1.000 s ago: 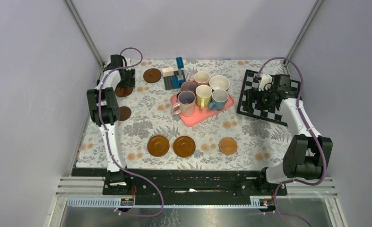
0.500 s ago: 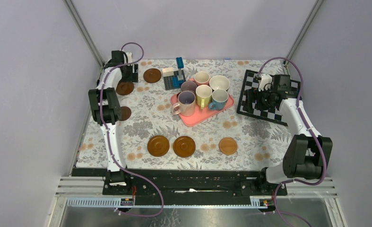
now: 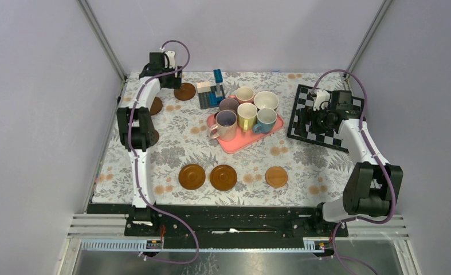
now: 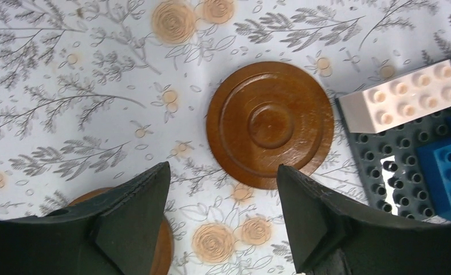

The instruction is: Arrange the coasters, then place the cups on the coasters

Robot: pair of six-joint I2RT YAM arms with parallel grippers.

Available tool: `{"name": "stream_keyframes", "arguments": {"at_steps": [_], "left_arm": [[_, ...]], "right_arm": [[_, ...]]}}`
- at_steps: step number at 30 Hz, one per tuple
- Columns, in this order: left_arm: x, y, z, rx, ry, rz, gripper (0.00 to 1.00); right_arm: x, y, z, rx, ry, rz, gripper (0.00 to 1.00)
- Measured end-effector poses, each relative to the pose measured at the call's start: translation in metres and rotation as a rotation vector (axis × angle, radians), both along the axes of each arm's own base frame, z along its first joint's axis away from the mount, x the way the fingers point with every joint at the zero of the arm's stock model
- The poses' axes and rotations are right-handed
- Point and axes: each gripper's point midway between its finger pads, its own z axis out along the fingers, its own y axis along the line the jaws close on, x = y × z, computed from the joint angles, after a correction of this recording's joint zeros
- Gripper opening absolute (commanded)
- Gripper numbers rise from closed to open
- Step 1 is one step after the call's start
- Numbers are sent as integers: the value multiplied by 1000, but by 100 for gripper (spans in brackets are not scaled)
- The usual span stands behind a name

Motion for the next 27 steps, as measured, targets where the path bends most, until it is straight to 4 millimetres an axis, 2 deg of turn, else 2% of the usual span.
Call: {"name": "stream_keyframes", "arguments": {"at_steps": [7, 16, 20, 27], "left_arm": [[13, -17, -12, -10, -21, 0, 79], [16, -15, -54, 2, 27, 25, 81], [18, -14, -65, 12, 38, 32, 78], [19, -13, -63, 23, 36, 32, 65]], "right_arm": [[0, 0, 0, 1, 0, 0, 98], [0, 0, -1, 1, 3, 1, 98], [0, 0, -2, 1, 5, 1, 98], [0, 0, -2, 1, 5, 0, 98]]}}
